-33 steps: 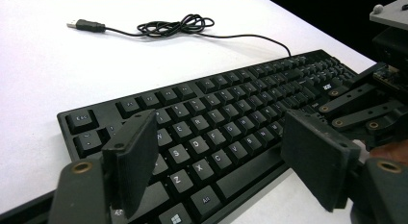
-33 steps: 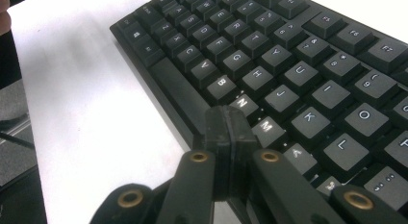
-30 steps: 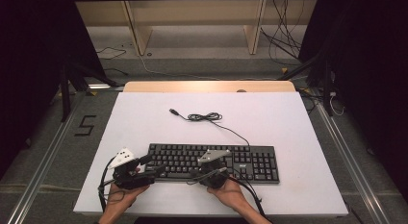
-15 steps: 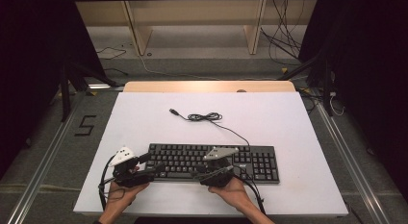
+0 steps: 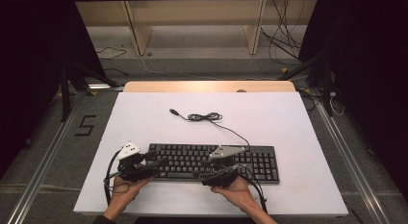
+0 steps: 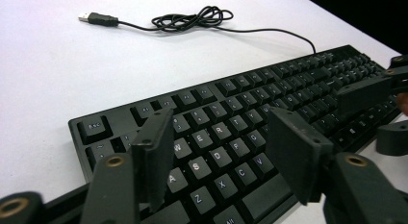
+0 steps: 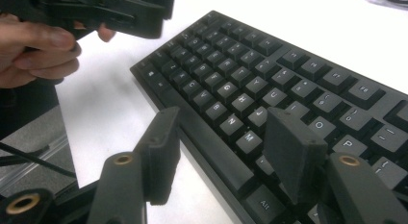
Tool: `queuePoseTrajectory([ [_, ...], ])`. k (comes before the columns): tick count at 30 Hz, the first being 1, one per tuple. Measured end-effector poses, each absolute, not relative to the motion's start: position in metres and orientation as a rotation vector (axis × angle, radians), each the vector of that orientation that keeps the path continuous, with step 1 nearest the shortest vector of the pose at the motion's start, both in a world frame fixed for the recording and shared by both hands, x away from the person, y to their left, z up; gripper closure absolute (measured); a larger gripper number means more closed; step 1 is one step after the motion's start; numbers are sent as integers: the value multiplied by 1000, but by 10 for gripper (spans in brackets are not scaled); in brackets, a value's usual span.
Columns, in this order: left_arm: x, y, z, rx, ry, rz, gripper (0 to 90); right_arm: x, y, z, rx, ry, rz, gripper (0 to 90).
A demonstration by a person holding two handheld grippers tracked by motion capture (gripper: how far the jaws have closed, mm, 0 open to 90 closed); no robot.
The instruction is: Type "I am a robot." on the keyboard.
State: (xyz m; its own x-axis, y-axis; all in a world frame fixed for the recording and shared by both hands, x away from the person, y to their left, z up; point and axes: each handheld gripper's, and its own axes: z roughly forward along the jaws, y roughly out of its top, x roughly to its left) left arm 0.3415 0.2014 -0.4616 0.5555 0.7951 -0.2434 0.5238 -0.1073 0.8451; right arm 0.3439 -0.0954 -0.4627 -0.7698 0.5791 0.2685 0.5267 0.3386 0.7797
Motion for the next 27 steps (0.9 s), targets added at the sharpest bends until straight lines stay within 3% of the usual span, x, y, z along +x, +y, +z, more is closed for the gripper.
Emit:
queuePoseTrajectory([
  [15,365,182,-465,1866,1084,292,652,337,-105,-457,1011,2491,1441,406],
  [20,369,177,-467,1889,1076,278,791,335,-110,-456,1013,2483,1445,392],
  [27,377,165,-469,1941,1071,263,887,333,-111,-456,1007,2473,1452,369],
])
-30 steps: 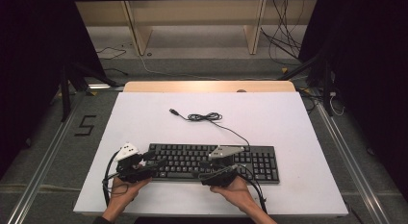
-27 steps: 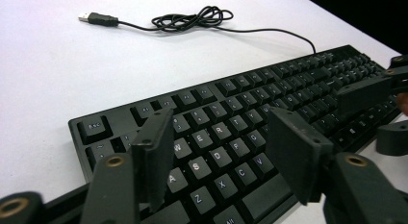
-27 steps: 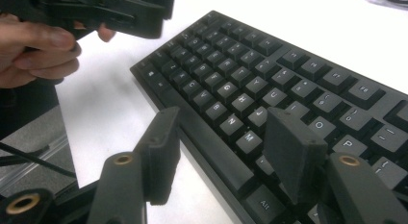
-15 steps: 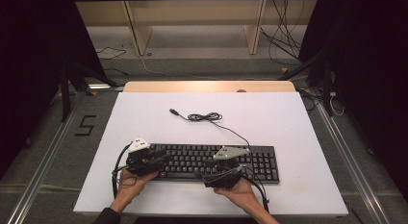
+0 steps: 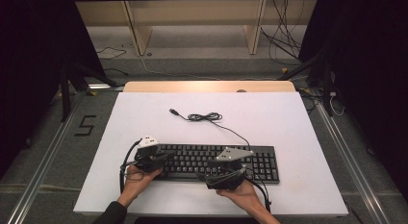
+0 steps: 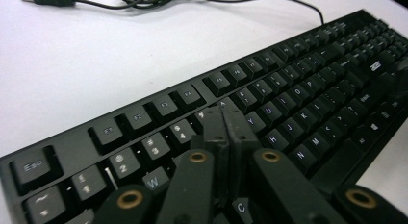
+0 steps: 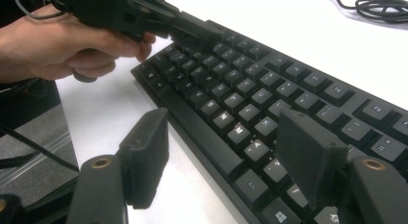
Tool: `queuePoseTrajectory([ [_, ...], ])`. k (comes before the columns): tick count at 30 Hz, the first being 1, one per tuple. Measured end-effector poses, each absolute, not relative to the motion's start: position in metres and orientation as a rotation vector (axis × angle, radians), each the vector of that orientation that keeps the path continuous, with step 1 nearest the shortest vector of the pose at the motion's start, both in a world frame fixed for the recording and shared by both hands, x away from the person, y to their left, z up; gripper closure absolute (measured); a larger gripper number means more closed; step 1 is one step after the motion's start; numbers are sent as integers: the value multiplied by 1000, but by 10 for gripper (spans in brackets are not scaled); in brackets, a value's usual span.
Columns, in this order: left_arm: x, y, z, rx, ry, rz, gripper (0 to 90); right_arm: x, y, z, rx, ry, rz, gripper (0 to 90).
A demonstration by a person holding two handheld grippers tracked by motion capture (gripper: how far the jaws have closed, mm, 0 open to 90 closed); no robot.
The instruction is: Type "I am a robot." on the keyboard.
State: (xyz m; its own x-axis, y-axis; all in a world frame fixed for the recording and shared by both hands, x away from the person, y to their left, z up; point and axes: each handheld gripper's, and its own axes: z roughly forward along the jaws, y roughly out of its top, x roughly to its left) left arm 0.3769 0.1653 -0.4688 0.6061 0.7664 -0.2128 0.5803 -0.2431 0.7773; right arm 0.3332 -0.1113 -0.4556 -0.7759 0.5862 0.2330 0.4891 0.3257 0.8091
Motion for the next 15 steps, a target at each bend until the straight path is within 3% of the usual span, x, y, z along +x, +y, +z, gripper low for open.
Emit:
queuePoseTrajectory([
  [15,385,158,-479,1999,1104,273,889,330,-115,-453,999,2460,1461,355],
])
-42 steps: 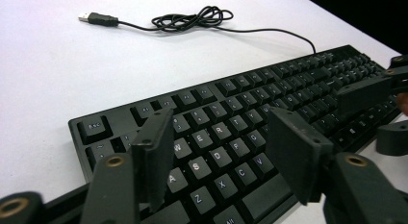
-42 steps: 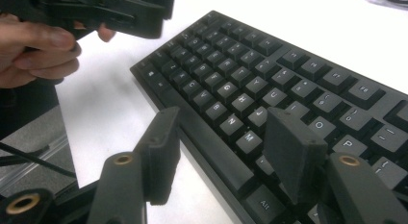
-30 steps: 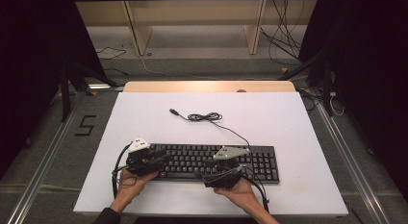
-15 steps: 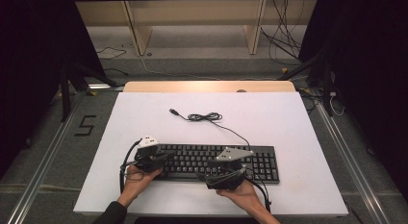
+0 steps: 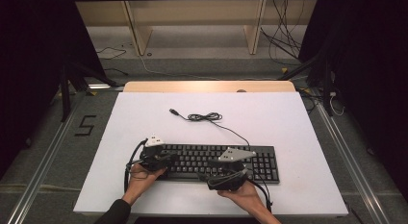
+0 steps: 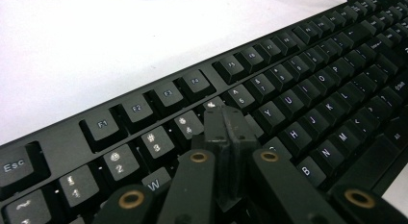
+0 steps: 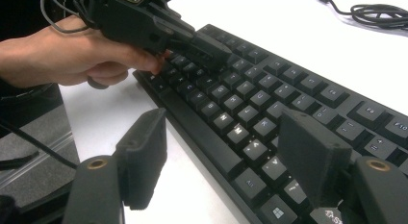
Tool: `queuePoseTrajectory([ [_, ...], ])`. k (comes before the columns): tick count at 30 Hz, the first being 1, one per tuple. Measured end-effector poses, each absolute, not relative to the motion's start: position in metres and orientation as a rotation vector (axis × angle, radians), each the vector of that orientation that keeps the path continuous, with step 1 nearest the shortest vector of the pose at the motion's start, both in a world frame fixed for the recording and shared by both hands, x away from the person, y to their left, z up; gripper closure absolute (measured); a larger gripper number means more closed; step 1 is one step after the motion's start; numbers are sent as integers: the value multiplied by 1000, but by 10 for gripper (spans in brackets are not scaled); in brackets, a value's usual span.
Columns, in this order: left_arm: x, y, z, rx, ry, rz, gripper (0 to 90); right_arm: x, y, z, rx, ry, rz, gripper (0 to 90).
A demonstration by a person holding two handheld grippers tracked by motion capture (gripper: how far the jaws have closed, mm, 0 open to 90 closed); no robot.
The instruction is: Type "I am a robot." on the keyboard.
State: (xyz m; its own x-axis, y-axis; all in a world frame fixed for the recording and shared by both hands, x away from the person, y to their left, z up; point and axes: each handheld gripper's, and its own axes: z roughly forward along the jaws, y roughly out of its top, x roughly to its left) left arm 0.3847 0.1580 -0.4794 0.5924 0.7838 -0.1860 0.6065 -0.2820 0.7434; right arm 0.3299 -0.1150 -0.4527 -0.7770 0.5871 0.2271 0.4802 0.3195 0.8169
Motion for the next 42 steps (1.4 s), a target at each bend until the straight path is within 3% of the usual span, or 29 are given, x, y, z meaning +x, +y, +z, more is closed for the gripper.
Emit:
queuePoseTrajectory([
  [14,383,154,-479,2015,1089,290,883,331,-116,-453,1007,2452,1453,355],
  [36,365,173,-464,1907,1092,246,523,337,-114,-455,1021,2446,1439,361],
  [42,359,180,-462,1887,1101,243,434,343,-111,-457,1037,2459,1399,452],
])
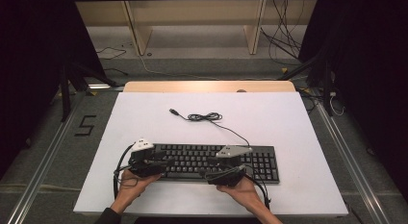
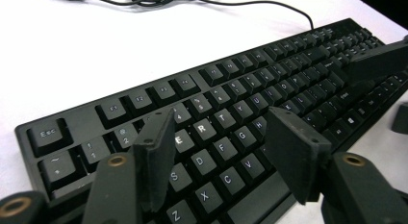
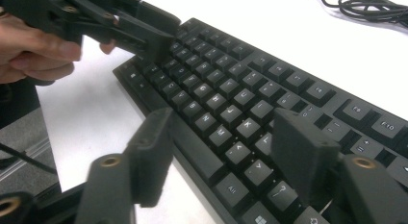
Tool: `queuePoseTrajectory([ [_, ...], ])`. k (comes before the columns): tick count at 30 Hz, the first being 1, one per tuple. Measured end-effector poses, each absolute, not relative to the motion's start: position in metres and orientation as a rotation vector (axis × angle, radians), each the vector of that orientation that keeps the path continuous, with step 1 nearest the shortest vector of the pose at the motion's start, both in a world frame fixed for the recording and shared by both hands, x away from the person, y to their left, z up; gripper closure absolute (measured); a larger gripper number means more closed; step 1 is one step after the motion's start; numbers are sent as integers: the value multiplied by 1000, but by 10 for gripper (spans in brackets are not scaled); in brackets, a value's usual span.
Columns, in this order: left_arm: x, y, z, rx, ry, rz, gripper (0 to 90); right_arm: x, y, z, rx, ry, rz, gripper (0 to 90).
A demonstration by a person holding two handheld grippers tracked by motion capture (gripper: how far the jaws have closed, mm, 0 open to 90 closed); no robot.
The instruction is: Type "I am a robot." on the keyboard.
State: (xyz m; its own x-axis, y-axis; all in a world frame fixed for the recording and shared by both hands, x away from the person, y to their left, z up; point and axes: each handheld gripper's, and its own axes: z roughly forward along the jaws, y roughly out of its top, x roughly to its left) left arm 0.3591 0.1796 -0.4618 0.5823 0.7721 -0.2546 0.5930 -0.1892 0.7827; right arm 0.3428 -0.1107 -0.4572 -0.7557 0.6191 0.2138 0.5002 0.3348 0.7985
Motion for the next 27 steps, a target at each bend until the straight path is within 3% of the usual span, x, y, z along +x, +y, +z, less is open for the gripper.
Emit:
queuePoseTrajectory([
  [14,346,187,-460,1856,1088,263,344,359,-103,-460,1067,2467,1334,756],
  [27,336,193,-458,1832,1078,272,307,373,-96,-463,1106,2467,1287,892],
])
